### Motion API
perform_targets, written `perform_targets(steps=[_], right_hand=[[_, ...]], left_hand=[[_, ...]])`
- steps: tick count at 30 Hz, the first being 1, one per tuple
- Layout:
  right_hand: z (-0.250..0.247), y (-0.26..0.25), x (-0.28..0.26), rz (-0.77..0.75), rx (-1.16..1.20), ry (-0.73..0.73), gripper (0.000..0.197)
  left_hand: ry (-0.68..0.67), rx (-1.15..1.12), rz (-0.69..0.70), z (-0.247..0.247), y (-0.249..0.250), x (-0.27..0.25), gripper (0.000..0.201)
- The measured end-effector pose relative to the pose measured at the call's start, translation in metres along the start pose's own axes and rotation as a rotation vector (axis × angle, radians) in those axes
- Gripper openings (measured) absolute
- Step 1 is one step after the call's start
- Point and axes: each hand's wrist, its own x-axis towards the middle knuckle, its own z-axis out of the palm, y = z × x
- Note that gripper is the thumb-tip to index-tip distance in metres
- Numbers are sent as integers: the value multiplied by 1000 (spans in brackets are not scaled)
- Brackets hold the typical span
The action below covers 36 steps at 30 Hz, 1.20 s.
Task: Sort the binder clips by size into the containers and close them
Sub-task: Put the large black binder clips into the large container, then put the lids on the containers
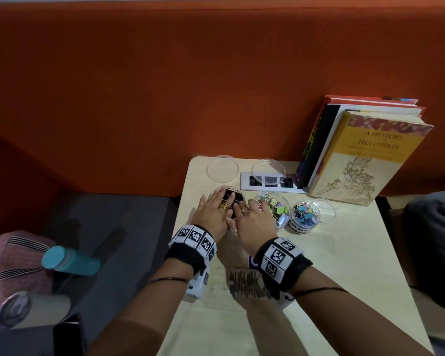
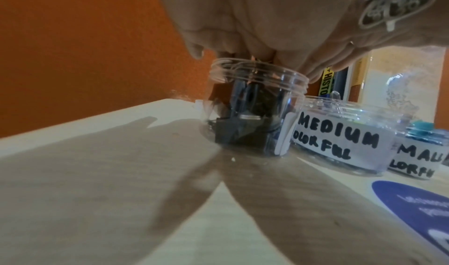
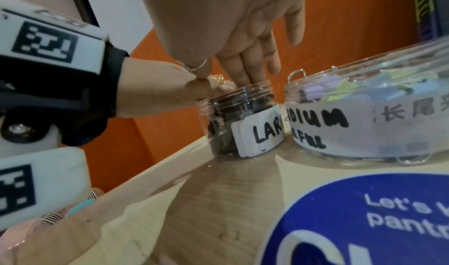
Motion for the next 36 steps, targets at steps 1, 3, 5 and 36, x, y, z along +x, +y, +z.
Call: perform_targets(steps=[1, 3, 5, 36], right_hand=[[-1, 0, 1, -1, -3, -1, 66], [-2, 1, 3, -15, 4, 4, 67], [-6, 7, 4, -19, 34, -33, 60], [35, 71, 257, 210, 48, -589, 29]], left_hand=[[0, 9, -10, -1, 0, -1, 50], [-11, 35, -15, -2, -1, -1, 51], [-22, 61, 3, -5, -1, -2, 52], [-103, -260, -70, -14, -23, 25, 120]])
